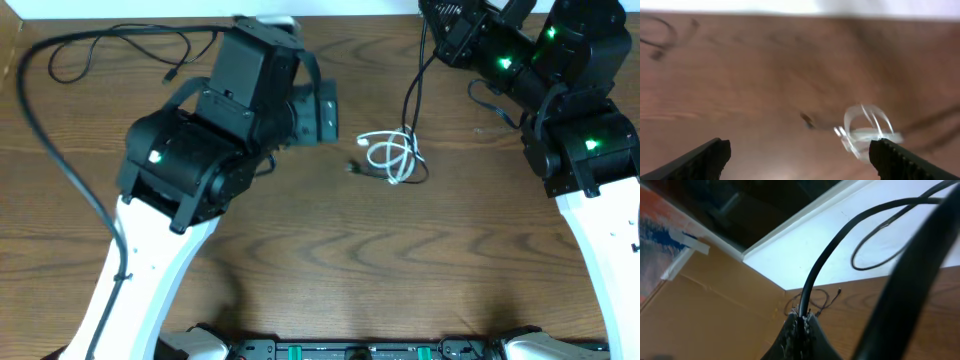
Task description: Untangle cables
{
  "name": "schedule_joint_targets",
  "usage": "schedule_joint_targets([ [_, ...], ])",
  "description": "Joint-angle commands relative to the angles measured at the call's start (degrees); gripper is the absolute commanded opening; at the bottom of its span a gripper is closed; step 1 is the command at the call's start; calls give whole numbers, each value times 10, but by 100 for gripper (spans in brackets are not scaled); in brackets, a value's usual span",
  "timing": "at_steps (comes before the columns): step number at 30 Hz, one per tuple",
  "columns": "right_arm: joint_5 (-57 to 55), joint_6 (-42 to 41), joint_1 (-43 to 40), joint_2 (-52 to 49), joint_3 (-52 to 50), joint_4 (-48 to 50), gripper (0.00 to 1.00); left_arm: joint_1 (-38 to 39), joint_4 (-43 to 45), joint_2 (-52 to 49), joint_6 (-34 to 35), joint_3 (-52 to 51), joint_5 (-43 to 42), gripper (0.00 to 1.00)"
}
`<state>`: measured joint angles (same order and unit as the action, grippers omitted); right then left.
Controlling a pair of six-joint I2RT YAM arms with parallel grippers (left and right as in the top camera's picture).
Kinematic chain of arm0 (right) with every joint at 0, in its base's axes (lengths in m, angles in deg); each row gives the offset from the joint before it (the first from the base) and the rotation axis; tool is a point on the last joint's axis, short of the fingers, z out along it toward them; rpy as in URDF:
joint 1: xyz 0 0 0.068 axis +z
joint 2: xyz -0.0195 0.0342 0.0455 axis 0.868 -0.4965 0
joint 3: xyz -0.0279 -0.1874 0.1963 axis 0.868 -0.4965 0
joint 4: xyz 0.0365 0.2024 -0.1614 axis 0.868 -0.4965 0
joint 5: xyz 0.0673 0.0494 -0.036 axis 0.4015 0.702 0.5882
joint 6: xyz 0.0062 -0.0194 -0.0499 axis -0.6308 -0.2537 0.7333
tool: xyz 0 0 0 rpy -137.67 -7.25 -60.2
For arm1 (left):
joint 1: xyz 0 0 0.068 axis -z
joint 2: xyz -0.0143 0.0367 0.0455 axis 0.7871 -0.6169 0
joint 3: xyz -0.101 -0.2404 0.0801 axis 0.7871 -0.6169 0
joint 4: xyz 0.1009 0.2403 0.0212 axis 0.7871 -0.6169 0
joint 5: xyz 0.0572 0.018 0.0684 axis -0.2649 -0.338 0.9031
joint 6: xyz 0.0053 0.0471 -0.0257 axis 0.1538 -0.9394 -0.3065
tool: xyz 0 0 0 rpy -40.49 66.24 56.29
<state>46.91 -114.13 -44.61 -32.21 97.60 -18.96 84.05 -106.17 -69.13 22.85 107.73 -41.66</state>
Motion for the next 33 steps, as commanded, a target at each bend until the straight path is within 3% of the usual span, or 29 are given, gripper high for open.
schedule_joint_targets([
  [1, -11, -23, 0, 0, 1, 5, 1, 1, -3, -2, -20, -39, -95, 94],
  [8, -10, -23, 2, 0, 1, 5, 1, 1, 45, -19, -6, -114, -111, 94],
  [16, -11, -23, 2, 0, 1, 4, 1, 1, 58, -82, -1, -132, -204, 89],
  [22, -47, -42, 2, 0, 1, 2, 1, 1, 59, -129, -69, -132, -289, 84],
  [33, -56, -99, 2, 0, 1, 4, 1, 1, 94, -169, -79, -132, -286, 83],
])
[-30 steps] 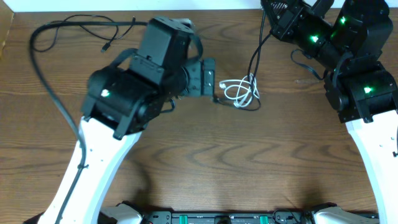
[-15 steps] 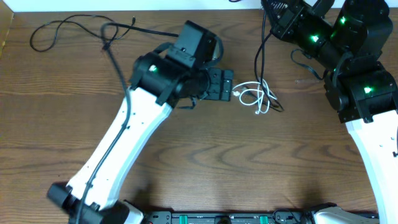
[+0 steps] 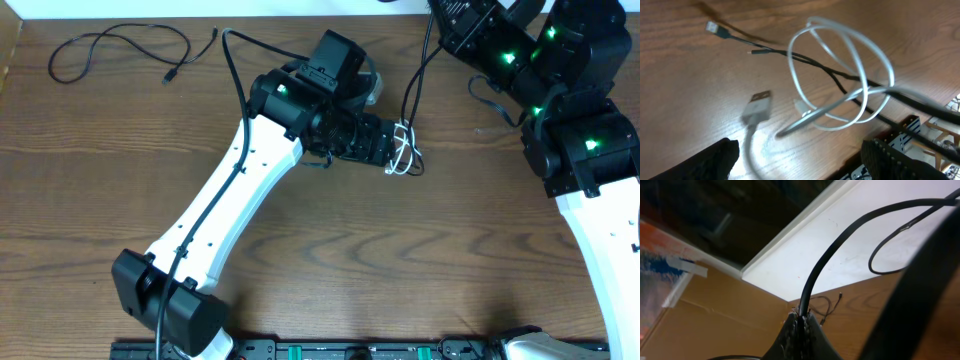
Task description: Untangle cables
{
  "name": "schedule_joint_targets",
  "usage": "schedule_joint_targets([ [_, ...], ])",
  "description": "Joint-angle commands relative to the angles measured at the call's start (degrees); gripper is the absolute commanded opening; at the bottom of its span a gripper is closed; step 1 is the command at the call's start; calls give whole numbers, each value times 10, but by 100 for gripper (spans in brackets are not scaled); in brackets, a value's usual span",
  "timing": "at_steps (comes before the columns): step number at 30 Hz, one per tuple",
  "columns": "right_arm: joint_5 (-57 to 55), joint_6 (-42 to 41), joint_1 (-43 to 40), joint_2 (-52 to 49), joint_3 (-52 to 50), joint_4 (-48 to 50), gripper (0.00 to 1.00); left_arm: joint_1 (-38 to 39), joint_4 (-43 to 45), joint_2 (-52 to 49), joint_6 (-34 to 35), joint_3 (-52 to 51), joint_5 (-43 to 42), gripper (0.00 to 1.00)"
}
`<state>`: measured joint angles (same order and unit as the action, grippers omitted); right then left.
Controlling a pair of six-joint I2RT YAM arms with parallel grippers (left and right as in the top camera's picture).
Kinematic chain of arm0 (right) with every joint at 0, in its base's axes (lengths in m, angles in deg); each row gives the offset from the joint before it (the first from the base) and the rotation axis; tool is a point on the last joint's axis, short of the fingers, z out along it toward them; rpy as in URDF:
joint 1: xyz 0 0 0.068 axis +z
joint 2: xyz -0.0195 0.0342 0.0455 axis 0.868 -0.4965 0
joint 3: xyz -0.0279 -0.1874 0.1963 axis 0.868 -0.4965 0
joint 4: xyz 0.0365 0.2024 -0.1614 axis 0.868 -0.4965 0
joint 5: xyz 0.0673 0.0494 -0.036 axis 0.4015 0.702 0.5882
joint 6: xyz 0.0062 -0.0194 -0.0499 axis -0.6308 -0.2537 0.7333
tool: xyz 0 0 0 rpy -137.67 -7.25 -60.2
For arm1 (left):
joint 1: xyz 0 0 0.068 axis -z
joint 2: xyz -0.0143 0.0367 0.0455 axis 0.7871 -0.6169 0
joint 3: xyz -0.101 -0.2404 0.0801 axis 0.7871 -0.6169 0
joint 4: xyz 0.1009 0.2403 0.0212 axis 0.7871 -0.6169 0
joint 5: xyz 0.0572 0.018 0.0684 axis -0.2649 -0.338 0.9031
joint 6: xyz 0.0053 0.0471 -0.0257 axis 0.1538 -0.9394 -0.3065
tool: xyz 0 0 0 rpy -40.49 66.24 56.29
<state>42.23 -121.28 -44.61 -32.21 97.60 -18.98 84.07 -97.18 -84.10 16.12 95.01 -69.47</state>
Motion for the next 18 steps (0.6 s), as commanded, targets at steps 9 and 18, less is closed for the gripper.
schedule_joint_targets([
  [9, -4, -47, -2, 0, 1, 3, 1, 1, 67, -49, -11, -5, 114, 67],
  [18, 28, -52, -2, 0, 1, 3, 1, 1, 155, -51, 29, -5, 130, 66],
])
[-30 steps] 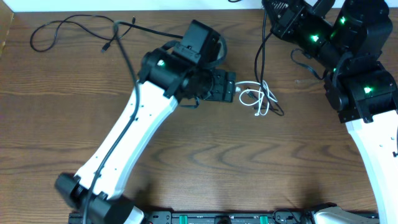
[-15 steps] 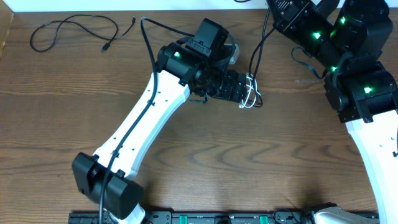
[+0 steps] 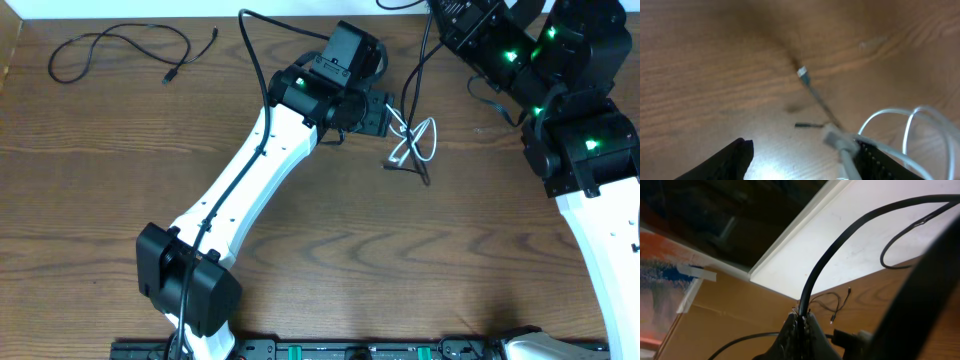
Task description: Untangle cables
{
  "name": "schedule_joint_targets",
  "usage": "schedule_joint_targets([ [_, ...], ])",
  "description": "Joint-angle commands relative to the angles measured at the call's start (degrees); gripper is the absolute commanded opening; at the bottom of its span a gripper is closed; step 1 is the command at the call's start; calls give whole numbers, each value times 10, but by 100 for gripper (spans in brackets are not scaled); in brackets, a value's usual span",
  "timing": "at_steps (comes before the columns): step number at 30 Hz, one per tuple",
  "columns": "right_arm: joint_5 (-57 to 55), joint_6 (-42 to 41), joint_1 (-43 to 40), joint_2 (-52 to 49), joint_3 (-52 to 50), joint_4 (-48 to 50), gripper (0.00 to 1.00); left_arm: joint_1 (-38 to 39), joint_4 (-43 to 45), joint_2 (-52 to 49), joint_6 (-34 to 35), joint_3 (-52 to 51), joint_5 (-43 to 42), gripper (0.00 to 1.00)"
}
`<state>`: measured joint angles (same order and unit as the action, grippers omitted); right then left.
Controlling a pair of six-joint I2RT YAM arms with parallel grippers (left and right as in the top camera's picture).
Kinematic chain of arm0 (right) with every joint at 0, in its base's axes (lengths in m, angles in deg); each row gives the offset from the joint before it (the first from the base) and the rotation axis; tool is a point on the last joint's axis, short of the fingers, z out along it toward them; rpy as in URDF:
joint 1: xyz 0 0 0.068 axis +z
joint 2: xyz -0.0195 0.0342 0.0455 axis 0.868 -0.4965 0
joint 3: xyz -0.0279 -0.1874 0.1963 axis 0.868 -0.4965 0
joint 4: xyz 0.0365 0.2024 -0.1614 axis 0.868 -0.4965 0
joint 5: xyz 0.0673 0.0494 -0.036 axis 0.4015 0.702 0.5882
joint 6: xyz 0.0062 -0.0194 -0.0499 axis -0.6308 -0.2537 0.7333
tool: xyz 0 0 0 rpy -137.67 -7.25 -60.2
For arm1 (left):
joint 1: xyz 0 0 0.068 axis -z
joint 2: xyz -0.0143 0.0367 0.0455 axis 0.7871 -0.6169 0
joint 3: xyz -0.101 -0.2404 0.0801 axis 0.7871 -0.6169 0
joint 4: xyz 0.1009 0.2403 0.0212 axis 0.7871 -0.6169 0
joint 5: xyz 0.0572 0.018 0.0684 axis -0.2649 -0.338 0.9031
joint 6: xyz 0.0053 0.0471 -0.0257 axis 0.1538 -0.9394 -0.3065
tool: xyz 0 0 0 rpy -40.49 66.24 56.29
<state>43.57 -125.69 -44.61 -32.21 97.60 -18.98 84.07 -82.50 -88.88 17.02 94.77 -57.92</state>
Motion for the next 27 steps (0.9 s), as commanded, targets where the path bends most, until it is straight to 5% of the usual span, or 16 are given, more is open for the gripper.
schedule_joint_targets([
  [1, 14, -11, -2, 0, 1, 3, 1, 1, 11, -3, 21, -2, 13, 66],
  [9, 14, -28, -6, 0, 1, 3, 1, 0, 24, -3, 20, -2, -106, 65],
  [21, 36, -49, -10, 0, 1, 3, 1, 1, 63, -6, 23, -2, -119, 65],
  [27, 36, -62, -11, 0, 1, 7, 1, 1, 71, -6, 22, -3, -215, 66],
])
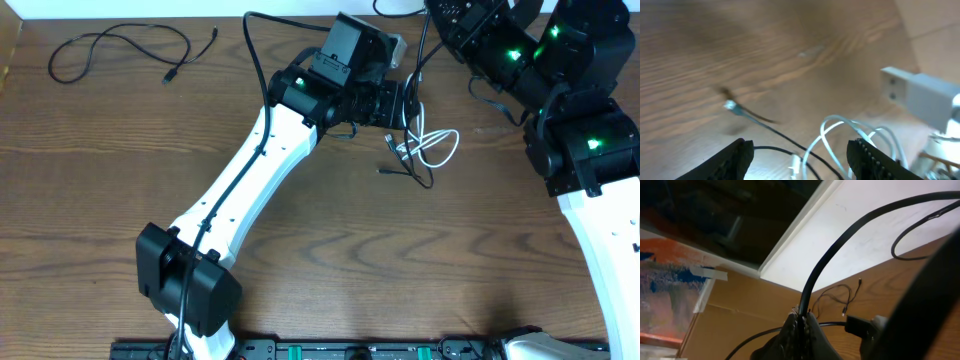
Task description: Untangle cables
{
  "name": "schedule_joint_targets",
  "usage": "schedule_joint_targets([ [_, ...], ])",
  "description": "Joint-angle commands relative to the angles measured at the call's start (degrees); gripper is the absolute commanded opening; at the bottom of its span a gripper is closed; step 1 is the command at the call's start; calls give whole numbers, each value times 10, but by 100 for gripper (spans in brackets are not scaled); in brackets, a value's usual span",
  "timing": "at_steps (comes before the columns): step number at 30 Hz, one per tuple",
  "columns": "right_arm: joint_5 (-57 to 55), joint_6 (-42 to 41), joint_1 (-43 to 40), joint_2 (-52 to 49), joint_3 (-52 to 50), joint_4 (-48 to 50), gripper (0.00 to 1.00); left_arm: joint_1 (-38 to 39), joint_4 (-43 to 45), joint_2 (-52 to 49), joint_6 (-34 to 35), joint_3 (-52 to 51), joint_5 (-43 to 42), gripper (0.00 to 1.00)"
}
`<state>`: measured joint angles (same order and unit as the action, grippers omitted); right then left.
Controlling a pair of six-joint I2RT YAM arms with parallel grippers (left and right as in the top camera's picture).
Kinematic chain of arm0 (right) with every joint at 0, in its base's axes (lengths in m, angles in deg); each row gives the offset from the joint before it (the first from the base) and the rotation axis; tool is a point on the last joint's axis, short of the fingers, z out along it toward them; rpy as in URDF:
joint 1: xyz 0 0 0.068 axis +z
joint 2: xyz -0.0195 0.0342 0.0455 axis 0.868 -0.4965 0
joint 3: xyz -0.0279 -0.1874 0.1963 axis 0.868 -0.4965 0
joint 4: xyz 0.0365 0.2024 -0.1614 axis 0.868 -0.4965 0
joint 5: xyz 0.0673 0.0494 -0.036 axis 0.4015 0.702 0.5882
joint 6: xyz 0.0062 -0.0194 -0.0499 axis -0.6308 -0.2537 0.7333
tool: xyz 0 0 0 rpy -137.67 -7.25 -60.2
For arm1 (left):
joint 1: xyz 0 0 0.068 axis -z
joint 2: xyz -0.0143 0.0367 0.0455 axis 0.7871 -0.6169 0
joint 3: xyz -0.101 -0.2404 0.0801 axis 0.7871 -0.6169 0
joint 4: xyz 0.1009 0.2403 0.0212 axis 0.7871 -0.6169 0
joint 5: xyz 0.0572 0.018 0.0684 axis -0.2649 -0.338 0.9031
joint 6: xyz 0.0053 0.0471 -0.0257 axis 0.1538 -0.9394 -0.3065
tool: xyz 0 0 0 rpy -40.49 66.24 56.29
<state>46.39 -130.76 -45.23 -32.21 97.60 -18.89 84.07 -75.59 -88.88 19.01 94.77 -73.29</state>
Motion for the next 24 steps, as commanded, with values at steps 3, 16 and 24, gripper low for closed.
schedule_joint_targets([
  [3, 8, -11, -6, 0, 1, 7, 1, 1, -7, -6, 2, -3, -93, 66],
  [16, 75, -11, -64, 0, 1, 7, 1, 0, -37, -6, -19, -3, -151, 66],
  [24, 103, -33, -98, 0, 1, 31, 1, 0, -36, -6, -19, -3, -193, 66],
])
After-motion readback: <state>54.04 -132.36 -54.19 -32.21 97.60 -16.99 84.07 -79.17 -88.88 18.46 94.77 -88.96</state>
